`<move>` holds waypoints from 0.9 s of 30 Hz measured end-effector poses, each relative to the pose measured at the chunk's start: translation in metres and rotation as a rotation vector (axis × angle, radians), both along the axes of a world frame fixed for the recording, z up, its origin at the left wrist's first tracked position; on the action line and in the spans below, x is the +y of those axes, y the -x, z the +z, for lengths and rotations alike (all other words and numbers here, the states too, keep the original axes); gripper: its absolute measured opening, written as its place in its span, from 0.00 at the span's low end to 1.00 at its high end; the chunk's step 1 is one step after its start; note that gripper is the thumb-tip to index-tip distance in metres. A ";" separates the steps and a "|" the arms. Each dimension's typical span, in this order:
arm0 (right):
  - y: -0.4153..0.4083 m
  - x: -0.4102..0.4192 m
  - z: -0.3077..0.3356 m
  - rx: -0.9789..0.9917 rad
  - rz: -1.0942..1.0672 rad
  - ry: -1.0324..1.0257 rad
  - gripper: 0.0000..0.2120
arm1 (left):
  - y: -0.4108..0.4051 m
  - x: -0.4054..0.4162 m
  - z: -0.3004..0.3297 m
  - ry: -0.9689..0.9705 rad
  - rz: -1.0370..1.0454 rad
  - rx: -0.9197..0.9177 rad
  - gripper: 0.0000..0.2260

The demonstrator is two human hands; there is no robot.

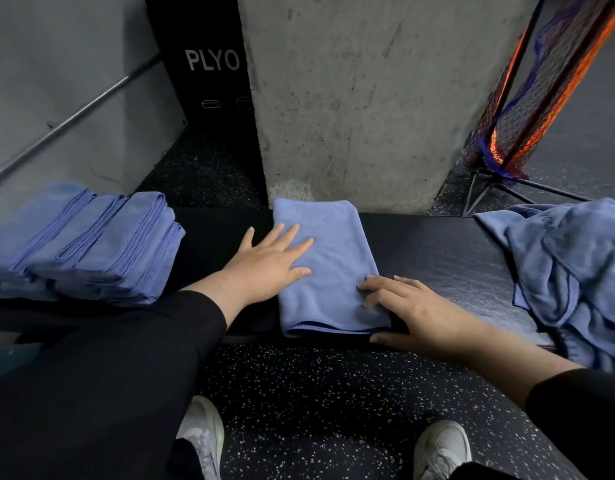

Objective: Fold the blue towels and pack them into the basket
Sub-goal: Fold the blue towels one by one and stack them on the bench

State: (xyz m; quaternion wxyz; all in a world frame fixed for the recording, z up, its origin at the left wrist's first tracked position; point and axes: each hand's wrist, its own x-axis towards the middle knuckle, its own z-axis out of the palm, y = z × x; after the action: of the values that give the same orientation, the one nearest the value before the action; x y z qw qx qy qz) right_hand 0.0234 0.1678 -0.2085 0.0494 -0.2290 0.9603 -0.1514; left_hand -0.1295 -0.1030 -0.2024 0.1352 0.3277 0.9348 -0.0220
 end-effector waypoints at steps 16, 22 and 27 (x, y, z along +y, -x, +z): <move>0.009 -0.026 0.008 0.160 -0.177 0.073 0.13 | -0.065 -0.048 0.002 -0.113 -0.412 0.010 0.36; 0.019 -0.025 0.024 -0.019 -0.465 0.329 0.03 | -0.066 -0.026 0.012 -0.414 -0.200 -0.001 0.25; 0.020 -0.025 0.026 -0.013 -0.389 0.273 0.07 | -0.057 -0.021 0.017 -0.690 0.122 -0.186 0.04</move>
State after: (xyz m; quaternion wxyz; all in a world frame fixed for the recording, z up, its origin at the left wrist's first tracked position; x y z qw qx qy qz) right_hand 0.0037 0.1433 -0.1829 -0.0060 -0.0432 0.9566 -0.2881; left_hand -0.0721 -0.1239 -0.1857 0.1021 0.2983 0.8888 0.3326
